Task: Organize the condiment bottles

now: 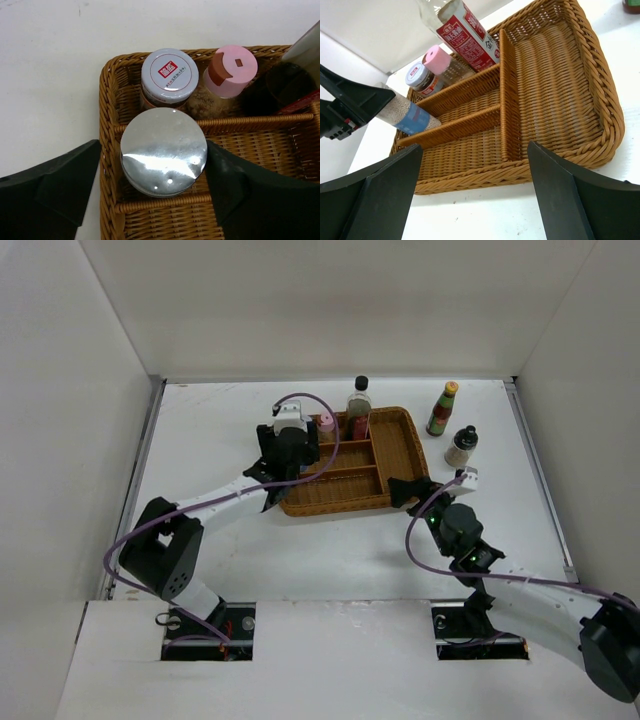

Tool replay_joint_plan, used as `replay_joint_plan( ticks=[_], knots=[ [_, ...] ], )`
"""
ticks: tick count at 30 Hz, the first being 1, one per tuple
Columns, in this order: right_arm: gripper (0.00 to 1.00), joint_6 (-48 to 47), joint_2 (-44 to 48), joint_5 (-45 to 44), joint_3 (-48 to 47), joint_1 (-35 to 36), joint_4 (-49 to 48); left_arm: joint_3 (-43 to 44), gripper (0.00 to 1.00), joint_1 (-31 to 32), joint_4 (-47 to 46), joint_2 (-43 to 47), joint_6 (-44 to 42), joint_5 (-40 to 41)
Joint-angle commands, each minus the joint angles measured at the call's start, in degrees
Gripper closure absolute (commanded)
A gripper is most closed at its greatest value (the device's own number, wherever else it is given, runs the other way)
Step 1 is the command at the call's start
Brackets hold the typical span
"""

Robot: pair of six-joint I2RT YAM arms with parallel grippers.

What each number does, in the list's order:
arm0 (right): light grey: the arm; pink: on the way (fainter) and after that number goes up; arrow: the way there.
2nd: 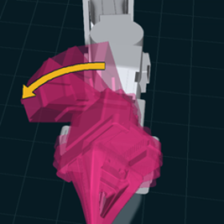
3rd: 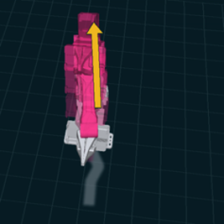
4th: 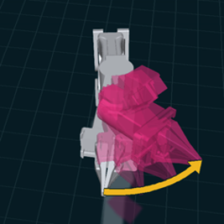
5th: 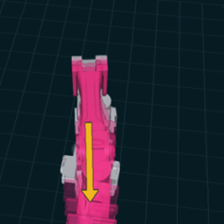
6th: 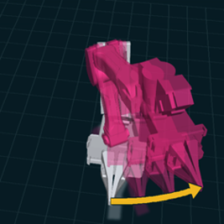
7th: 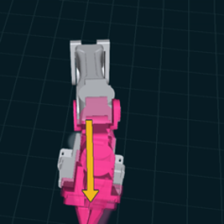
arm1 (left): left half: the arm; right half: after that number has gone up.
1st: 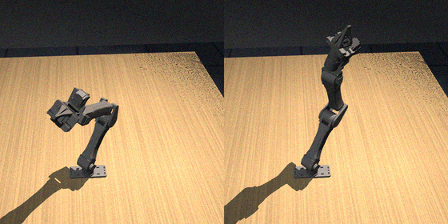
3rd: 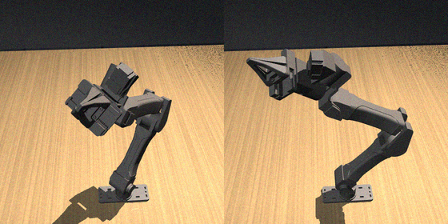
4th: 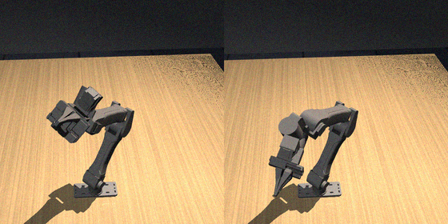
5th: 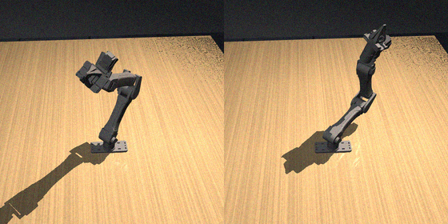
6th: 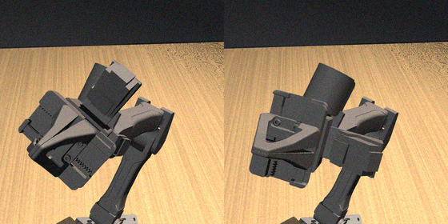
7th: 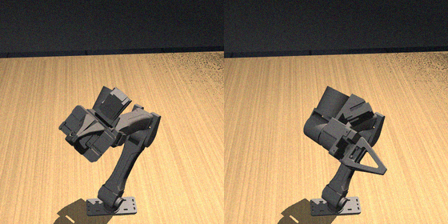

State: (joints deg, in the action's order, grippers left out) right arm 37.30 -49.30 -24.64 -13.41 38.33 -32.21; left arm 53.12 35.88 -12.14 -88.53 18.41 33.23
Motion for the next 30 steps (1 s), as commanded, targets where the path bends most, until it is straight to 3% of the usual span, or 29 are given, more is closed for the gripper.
replay_joint_plan(
  ticks=[1,5,10,14,19,22,26,30],
  knots=[
    [0.08,-0.73,-0.1,-1.55,-2.24,-0.14,-2.77,-1.53,0.15,0.72,-4.9,0.02,0.3,1.31],
    [0.18,-1.0,-1.94,-2.16,-2.5,-0.4,-2.86,-2.93,0.0,0.9,-6.31,3.44,0.39,1.4],
    [0.45,-3.46,-3.96,-3.13,-4.08,-0.14,-2.78,-7.76,0.0,0.9,-10.87,11.87,0.92,1.48],
    [0.68,-4.51,-4.58,-3.48,-6.18,0.12,-0.24,-17.06,0.0,0.73,-19.39,22.94,1.88,3.85],
    [0.81,-5.13,-7.82,-4.8,-12.59,0.12,6.53,-27.88,0.0,-0.41,-23.89,33.06,4.95,7.98],
    [0.78,-5.39,-9.93,-6.72,-17.95,-1.8,11.8,-33.33,0.0,-1.82,-23.98,35.0,9.7,9.22],
    [0.52,-9.51,-15.9,-9.28,-27.44,-10.83,17.26,-41.07,0.0,-3.05,-24.59,35.1,18.31,7.38],
    [0.23,-14.18,-23.81,-11.03,-36.67,-20.51,22.09,-43.54,0.0,-6.3,-26.79,34.91,19.38,4.31]
  ],
)
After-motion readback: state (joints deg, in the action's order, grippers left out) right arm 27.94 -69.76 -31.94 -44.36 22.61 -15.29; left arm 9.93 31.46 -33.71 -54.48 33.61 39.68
